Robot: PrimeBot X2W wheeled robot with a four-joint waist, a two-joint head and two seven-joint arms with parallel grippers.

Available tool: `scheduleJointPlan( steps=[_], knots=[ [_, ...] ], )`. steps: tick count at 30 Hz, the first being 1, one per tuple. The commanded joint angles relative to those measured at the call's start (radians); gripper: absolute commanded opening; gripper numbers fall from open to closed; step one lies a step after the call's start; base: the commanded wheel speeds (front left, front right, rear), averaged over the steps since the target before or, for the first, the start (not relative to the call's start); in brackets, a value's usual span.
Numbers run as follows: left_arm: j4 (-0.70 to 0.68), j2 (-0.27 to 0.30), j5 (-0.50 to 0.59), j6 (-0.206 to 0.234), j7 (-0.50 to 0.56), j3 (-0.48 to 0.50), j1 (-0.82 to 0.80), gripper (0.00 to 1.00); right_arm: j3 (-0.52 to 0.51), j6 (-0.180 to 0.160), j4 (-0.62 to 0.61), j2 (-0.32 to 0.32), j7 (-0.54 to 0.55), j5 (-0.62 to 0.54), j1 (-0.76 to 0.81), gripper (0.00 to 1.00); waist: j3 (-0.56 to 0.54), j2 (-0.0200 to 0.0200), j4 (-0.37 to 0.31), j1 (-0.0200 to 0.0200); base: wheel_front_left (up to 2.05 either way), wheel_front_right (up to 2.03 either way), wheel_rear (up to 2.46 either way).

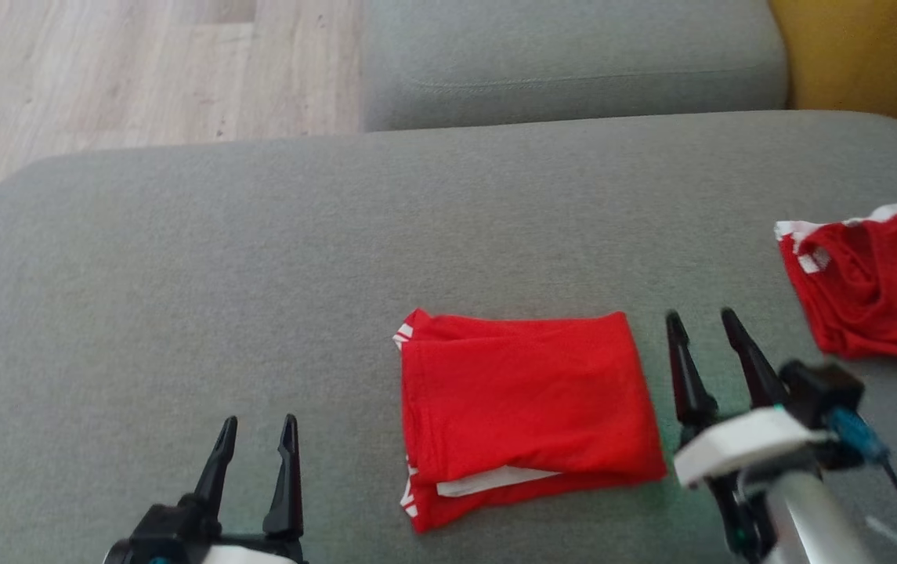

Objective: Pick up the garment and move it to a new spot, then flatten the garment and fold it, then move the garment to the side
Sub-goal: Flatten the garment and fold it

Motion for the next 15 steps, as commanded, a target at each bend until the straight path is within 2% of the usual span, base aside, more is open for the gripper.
scheduleJointPlan(
  steps=[1,3,7,15],
  knots=[
    [-0.015,0.0,0.003,-0.003,-0.011,0.036,-0.042,1.0,0.006,0.004,-0.065,0.011,0.007,-0.025,-0.002,1.0,-0.008,0.0,-0.01,0.0,0.0,0.0,0.0],
    [0.004,-0.004,-0.001,-0.004,-0.011,0.041,-0.034,1.0,-0.022,0.004,-0.131,0.011,0.026,-0.081,0.056,1.0,-0.015,0.0,-0.021,0.0,0.0,0.0,0.0],
    [0.019,-0.007,0.001,-0.004,-0.012,0.051,-0.022,1.0,-0.036,0.004,-0.2,0.011,0.047,-0.1,0.117,1.0,-0.018,0.0,-0.031,0.0,0.0,0.0,0.0],
    [0.036,-0.011,0.022,-0.003,-0.013,0.073,-0.007,1.0,-0.047,0.004,-0.269,0.011,0.076,-0.088,0.184,1.0,-0.022,0.0,-0.032,0.0,0.0,0.0,0.0]
  ],
)
